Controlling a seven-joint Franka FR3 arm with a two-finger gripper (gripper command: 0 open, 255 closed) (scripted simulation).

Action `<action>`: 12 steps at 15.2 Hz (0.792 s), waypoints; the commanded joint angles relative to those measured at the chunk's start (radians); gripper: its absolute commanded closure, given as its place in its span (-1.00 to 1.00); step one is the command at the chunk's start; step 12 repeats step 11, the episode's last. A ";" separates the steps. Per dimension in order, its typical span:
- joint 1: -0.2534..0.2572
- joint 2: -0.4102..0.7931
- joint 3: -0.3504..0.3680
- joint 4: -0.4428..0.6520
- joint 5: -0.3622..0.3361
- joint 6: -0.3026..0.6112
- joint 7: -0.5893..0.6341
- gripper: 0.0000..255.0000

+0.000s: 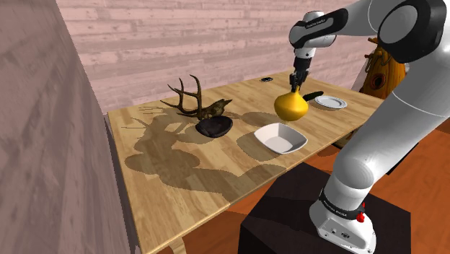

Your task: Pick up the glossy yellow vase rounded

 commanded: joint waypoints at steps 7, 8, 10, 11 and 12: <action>0.003 -0.015 0.011 0.096 -0.003 -0.109 0.003 1.00; 0.003 -0.015 0.011 0.109 -0.003 -0.122 0.003 1.00; 0.004 -0.015 0.012 0.125 -0.002 -0.137 0.003 1.00; 0.004 -0.015 0.012 0.125 -0.002 -0.137 0.003 1.00; 0.004 -0.015 0.012 0.125 -0.002 -0.137 0.003 1.00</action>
